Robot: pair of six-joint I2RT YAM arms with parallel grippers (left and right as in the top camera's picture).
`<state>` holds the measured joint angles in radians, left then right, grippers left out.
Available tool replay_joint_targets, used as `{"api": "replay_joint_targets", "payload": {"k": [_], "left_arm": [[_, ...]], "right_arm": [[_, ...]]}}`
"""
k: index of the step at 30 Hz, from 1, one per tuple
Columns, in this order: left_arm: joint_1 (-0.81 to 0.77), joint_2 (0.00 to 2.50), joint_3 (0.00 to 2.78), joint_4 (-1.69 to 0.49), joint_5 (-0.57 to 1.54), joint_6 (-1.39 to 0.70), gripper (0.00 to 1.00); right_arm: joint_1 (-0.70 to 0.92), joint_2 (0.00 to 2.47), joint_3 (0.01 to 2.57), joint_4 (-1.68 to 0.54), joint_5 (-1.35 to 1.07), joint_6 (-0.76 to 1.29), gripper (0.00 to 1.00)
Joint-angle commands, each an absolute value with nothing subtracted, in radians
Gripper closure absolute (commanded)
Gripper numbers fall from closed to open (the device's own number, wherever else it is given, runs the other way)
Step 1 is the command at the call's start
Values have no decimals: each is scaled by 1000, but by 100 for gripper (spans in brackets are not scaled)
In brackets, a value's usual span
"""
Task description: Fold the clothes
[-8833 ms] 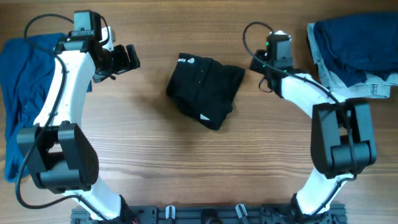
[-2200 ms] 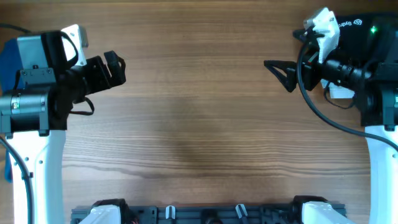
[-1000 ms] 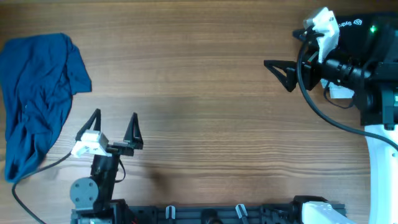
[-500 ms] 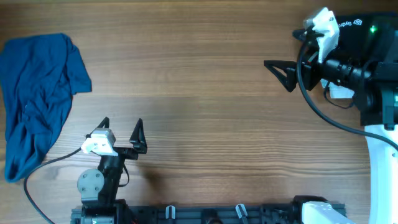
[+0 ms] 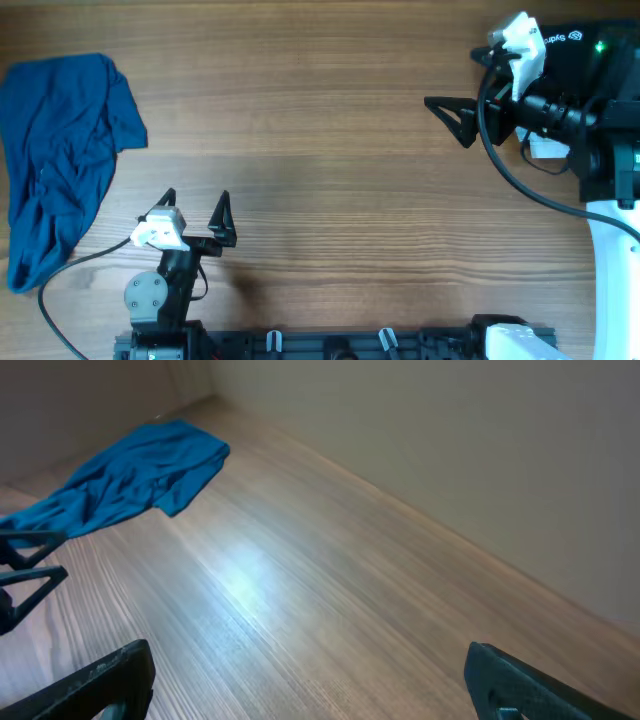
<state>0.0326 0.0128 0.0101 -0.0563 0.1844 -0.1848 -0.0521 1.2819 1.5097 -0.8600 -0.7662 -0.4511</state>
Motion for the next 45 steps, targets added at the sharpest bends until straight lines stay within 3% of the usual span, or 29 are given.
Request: {"api": "replay_joint_targets", "payload": {"k": [1,6,8,11,13,18,25,35,45], "left_arm": [[28,3,6,-61,182,-165,0],[28,3,6,-61,182,-165,0],[28,3,6,-61,182,-165,0],[28,3,6,-61,182,-165,0],[28,3,6,-60,182,-165,0],[28,3,6,-60,182,-165,0],[28,3,6,-61,182,-165,0],[28,3,6,-61,182,-165,0],[28,3,6,-61,182,-165,0]], "right_arm": [[-49,1287,1516,-858,-779,-471,0],[-28,1123,1392,-740,-665,-472,1],[-23,873,1011,-371,-659,-469,0],[-23,602,603,-117,-648,-448,0],[-23,447,392,3,-570,-294,0],[-23,243,135,105,-492,-186,0],[4,175,27,116,-359,-129,0],[4,1,5,34,-360,-128,0],[4,5,5,32,-359,-131,0]]}}
